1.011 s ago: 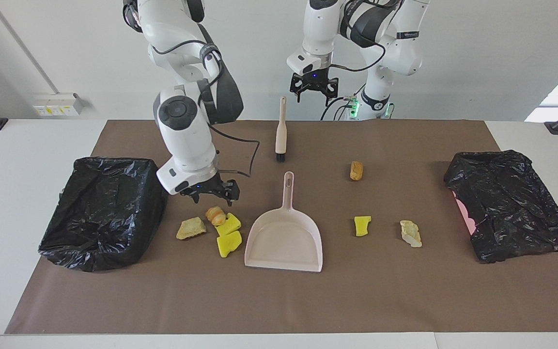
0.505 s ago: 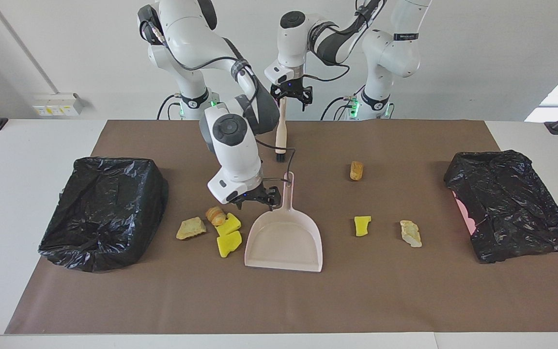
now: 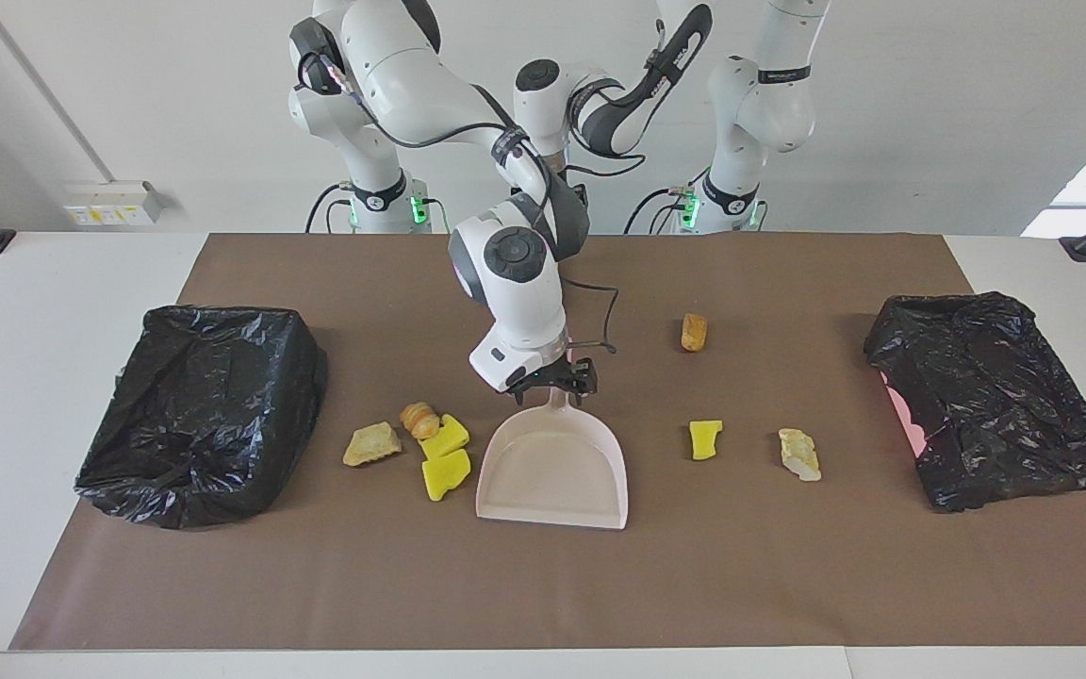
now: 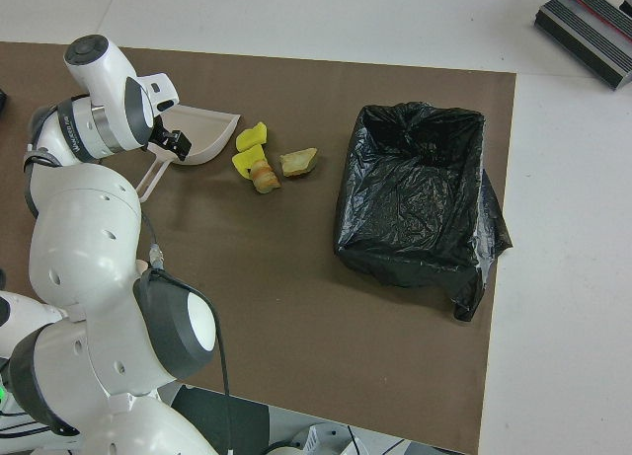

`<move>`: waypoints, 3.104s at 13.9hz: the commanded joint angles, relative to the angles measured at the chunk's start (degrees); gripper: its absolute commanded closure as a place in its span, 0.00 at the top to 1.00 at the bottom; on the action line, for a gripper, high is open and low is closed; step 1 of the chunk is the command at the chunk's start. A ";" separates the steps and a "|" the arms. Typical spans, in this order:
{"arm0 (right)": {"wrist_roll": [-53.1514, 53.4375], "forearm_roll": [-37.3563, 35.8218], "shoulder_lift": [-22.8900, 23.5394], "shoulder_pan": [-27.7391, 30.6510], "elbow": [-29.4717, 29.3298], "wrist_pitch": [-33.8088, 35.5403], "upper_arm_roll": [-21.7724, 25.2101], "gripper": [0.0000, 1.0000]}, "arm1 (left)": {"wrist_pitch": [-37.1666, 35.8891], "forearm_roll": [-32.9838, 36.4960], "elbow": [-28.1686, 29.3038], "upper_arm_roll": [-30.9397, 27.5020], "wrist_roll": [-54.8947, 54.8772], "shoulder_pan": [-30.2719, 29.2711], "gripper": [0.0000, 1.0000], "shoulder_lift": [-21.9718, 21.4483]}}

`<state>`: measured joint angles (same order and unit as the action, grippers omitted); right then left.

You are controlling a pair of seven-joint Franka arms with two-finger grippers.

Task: Sweep and dump trash in bin
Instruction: 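Reach the right gripper to the dustpan handle and grasp it, then lower the dustpan with the right gripper while the left gripper grasps the brush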

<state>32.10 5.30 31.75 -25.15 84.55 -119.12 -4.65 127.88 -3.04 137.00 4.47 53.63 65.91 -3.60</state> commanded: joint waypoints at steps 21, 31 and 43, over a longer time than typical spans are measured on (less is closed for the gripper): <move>-15.36 -0.82 -11.07 0.88 9.67 3.44 -0.97 0.00 | -25.67 7.94 -3.57 -1.74 -2.89 -20.87 0.00 -11.62; -59.24 -0.99 -20.41 3.53 14.85 21.39 -0.97 0.00 | -15.74 11.90 -19.73 -1.74 -39.28 -54.55 0.00 3.57; -63.15 -6.44 -19.54 -2.61 28.83 4.78 -0.97 0.00 | -6.33 15.78 -32.59 -1.39 -56.77 -63.89 0.00 21.61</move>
<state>-35.83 0.27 10.59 -26.64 113.36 -112.13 -5.50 121.65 11.96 104.70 2.51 0.30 1.23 17.81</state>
